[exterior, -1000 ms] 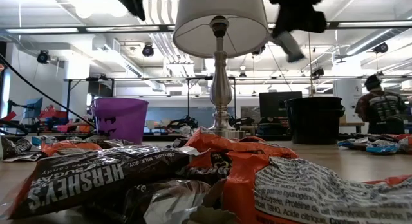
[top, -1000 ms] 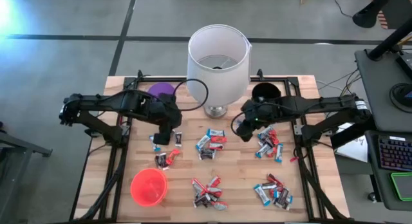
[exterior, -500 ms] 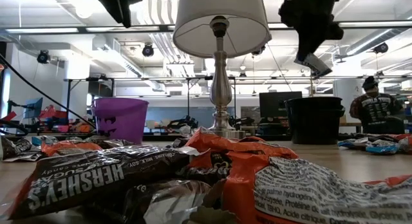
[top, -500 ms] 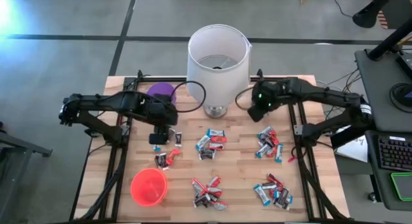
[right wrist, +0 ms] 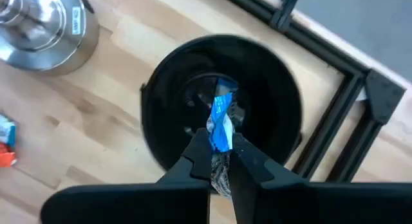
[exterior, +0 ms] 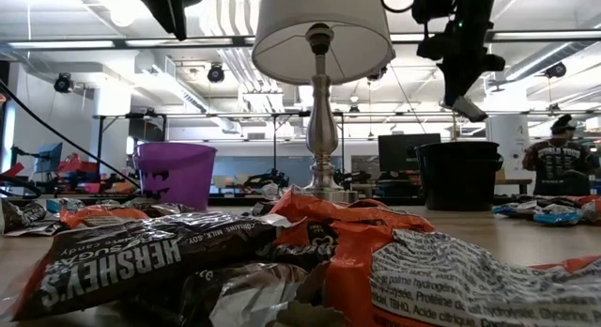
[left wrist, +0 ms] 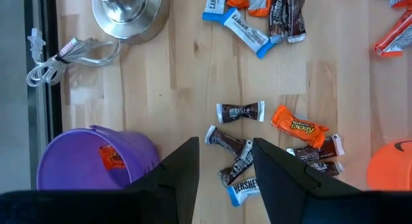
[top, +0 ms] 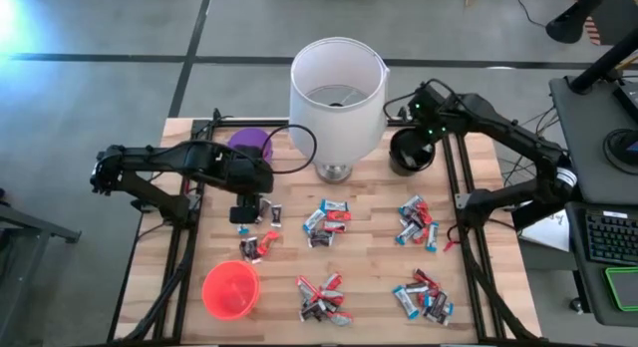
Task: Sort candy
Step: Put the white chocolate into the black bin, then put the black chocolate into the orange bucket
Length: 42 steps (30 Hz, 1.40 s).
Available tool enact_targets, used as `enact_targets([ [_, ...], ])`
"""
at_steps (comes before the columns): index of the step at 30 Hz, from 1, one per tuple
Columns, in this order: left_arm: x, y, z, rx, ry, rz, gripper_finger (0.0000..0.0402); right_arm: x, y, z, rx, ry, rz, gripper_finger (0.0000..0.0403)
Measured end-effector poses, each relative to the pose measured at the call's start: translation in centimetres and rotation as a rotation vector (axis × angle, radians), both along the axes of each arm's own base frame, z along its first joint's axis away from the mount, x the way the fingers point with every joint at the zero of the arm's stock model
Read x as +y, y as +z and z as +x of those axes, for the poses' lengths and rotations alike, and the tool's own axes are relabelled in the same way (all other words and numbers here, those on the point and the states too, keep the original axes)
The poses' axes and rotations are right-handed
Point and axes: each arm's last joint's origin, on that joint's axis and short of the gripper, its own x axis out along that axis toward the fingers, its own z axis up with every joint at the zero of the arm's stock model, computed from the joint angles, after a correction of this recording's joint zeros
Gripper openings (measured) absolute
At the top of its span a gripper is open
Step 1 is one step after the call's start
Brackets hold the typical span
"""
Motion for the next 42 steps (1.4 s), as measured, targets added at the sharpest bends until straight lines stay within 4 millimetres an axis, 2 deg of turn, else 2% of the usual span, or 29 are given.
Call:
enact_targets([
  [5,0.0,0.0,0.0,0.000,0.000,0.000,0.0127,-0.6,0.1,-0.3,-0.005,0.003,-0.017,0.0030],
  [13,0.0,0.0,0.0,0.000,0.000,0.000,0.0127,-0.9,0.2,-0.2,-0.019,0.023,-0.043,0.0123],
  [18,0.0,0.0,-0.1,0.003,0.000,-0.001,0.0127,-0.8,0.1,-0.2,-0.027,-0.018,-0.026,0.0154],
  [25,0.1,0.2,-1.0,0.033,0.030,-0.009,0.0127,0.1,0.1,-0.8,-0.041,-0.048,0.086,0.0160],
  [31,0.2,1.0,-2.5,0.012,0.037,-0.014,0.0127,1.8,0.6,-2.3,0.010,-0.091,0.155,0.0157],
  [36,0.3,1.9,-3.9,-0.036,0.058,-0.026,0.0127,3.3,1.5,-3.5,-0.018,-0.134,0.161,0.0159],
  [42,-0.1,1.6,-3.5,-0.144,0.035,-0.134,0.0127,4.7,2.5,-4.4,-0.089,-0.184,0.145,0.0157],
])
